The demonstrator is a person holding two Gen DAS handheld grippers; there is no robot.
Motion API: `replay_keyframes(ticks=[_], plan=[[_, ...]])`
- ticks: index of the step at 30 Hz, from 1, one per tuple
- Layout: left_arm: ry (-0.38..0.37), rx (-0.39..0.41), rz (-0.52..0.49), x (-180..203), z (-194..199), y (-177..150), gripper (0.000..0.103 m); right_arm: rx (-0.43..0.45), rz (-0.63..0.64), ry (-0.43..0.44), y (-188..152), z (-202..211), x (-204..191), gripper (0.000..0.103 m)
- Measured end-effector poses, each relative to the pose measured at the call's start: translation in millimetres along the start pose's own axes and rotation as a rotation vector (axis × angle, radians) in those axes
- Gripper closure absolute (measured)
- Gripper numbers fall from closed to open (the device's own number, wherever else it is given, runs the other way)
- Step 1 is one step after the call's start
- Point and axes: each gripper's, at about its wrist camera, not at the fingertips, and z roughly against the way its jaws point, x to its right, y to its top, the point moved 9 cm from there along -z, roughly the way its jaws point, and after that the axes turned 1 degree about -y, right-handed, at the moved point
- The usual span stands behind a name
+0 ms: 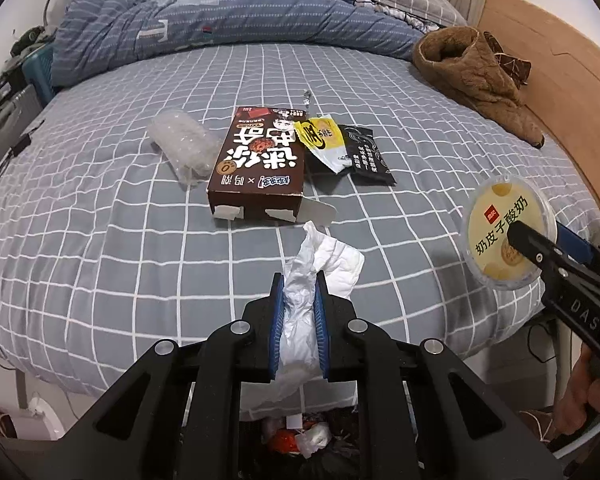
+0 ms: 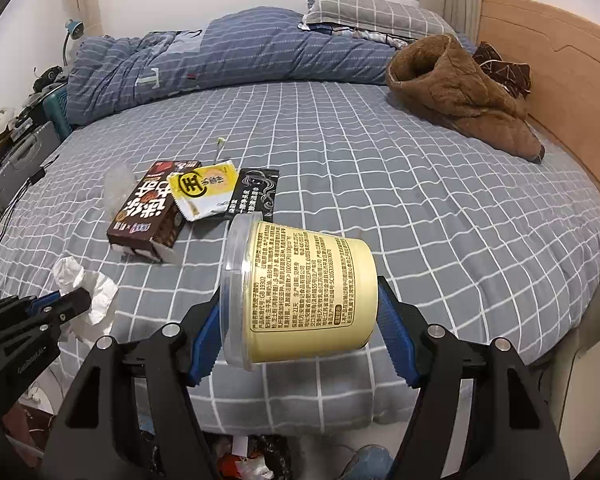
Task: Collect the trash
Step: 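Carry the tissue with the left tool while the right tool carries the yogurt cup to the bin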
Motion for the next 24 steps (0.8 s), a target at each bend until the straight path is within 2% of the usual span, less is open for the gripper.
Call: replay_keyframes(ticks=[24], plan=[[0.01,-0.003,-0.001,-10,32,-36,0.089,-0.017,0.019,0.008,-53,50,-26,0.037]])
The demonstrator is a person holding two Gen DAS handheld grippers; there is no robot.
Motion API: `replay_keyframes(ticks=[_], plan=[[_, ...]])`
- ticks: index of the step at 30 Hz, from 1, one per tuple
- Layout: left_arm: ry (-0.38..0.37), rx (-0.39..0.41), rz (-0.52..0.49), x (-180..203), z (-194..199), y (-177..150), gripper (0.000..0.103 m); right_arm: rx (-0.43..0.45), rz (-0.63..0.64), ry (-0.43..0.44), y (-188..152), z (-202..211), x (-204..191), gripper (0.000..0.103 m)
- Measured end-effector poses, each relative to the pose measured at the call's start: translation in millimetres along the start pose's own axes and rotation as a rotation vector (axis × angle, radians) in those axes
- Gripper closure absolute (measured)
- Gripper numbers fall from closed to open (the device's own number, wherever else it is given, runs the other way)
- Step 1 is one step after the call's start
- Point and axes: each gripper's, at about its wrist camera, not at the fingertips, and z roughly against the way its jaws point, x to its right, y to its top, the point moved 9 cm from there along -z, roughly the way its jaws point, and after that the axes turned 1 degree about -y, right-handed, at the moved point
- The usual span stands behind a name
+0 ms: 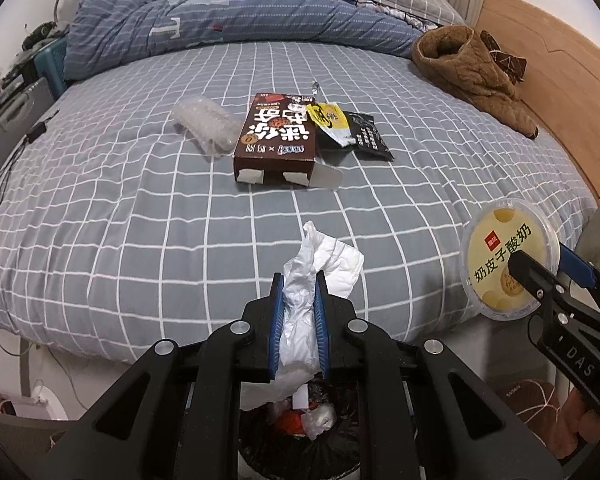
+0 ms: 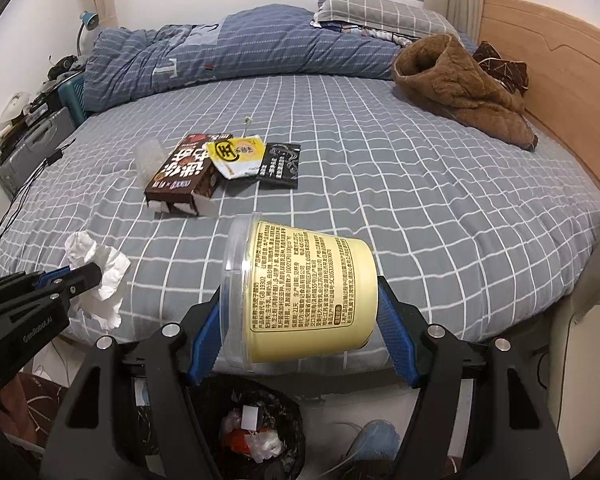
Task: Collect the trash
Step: 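Carry the tissue with the left tool while the right tool carries the yogurt cup to the bin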
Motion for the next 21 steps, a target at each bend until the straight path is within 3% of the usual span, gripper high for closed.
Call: replay_keyframes(ticks=[21], plan=[[-0.019,-0.04,0.007,2,22,-59,0.089,-0.027,0.028,0.015,-52,33,-24,0.037]])
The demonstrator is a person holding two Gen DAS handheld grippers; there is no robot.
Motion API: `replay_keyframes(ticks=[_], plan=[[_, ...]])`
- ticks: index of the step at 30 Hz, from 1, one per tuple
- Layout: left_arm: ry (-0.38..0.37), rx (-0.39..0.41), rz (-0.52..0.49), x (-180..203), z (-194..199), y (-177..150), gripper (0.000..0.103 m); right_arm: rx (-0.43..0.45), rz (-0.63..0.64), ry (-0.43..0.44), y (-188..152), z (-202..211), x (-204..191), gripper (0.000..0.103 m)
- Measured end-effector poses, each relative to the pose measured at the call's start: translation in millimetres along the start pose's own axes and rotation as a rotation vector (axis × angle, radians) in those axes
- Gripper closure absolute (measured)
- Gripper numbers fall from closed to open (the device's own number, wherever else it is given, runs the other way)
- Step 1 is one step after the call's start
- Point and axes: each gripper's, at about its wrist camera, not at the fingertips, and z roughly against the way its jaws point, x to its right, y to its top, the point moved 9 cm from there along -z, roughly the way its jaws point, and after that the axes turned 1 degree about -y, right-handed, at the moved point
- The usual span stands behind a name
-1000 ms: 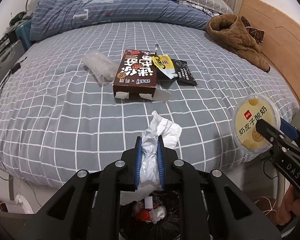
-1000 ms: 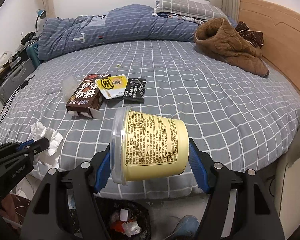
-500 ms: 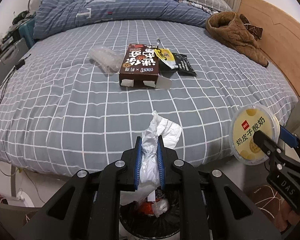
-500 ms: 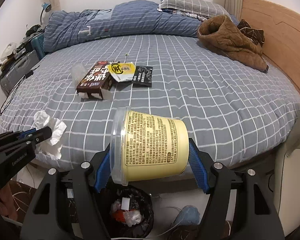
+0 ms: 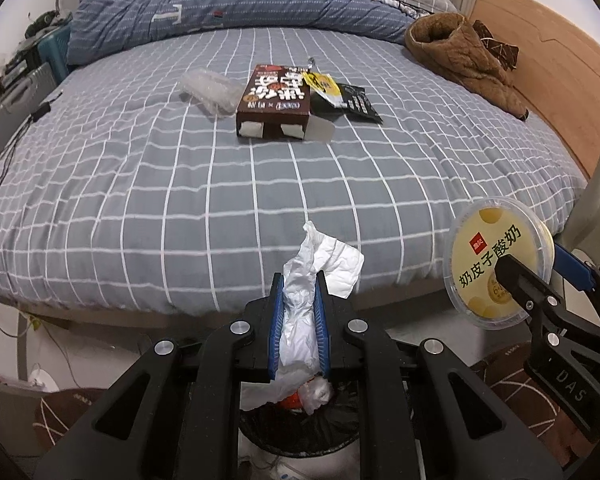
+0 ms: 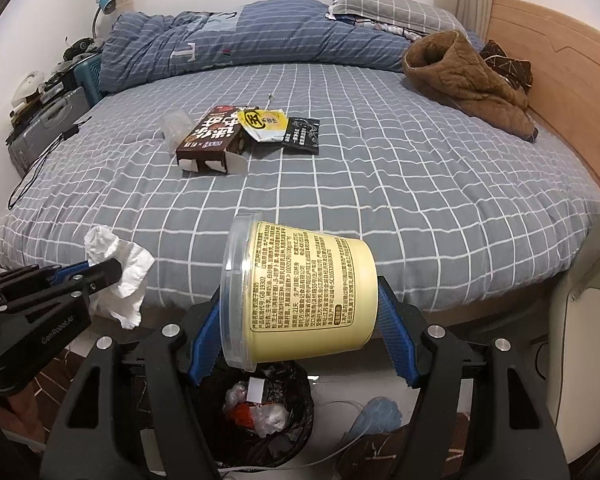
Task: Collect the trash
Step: 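Carry the tissue with the left tool while the right tool carries the yogurt cup to the bin, then open the left tool over the bin to drop the white tissue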
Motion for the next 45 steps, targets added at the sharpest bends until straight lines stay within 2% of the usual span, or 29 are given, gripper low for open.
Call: replay_keyframes(ticks=[6,17,32,45], plan=[[-0.006,-0.013,0.019,-5,4,-21,0.089,-0.014,0.002,0.005,-20,6,-6,0.037],[-0.008,-0.055,0.019,-7,-3,-63,0.089,-0.092,-0.026,0.031,-72,-1,-16,0.037],[-0.019,-0.143,0.04,-12,-46,-111,0.089,-0.184,-0.046,0.017,-125,-43,-13,0.037],[-0.026,-0.244,0.04,-13,-99,-138,0.089,-0.247,-0.05,-0.011,-149,-73,2,0.037]])
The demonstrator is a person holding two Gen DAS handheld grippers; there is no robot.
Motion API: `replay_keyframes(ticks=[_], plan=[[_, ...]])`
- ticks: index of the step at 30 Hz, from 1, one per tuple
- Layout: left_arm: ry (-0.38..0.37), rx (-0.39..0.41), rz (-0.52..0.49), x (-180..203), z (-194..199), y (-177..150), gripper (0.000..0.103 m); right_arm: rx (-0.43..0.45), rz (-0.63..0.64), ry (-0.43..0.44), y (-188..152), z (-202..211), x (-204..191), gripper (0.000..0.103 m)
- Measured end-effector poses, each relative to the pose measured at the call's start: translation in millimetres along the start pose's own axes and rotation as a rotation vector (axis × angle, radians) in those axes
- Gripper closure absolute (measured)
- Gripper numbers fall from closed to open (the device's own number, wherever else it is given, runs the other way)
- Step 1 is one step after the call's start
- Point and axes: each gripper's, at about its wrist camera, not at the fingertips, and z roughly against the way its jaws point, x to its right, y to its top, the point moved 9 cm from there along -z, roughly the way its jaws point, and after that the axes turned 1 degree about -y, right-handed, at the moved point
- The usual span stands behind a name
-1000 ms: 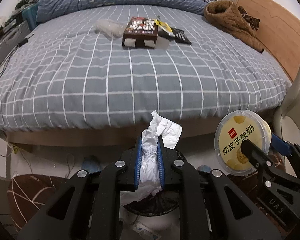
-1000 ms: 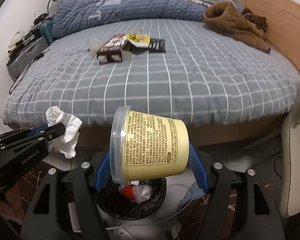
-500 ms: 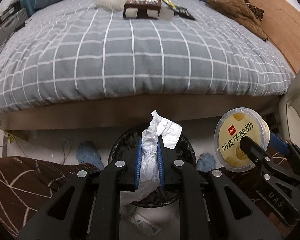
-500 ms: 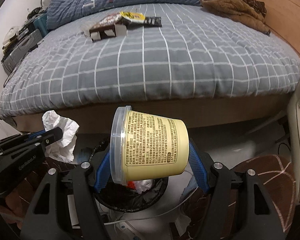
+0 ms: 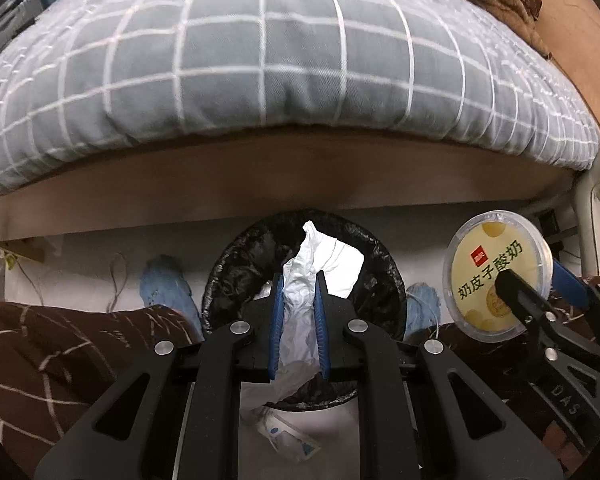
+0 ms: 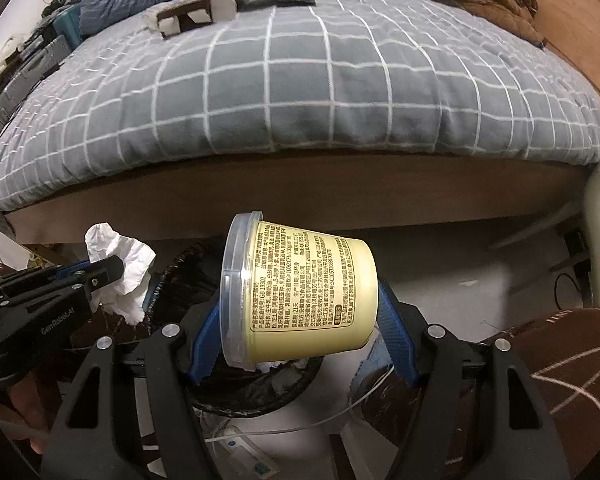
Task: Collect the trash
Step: 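Open the left tool over the bin to drop the white tissue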
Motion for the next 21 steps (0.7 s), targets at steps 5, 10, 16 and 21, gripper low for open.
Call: replay_keyframes(ticks=[5,10,16,21], plan=[[-0.011,-0.033,-0.022,12,-19,-1,0.089,-0.013,-0.02,-0.011,-7,-2,14,0.037],[-0.024,-0.042,-0.043,23,-28,0,0.088,-0.026,-0.025,-0.019,-12,-5,20,0.037],[0.006,-0.017,-0.039,12,-23,0,0.058,-0.025,-0.004,-0.014,-9,-10,11,0.037],[0.034,0.008,0.003,-12,-13,5,0.041,-0.019,0.022,0.006,-5,-12,-6,0.037]])
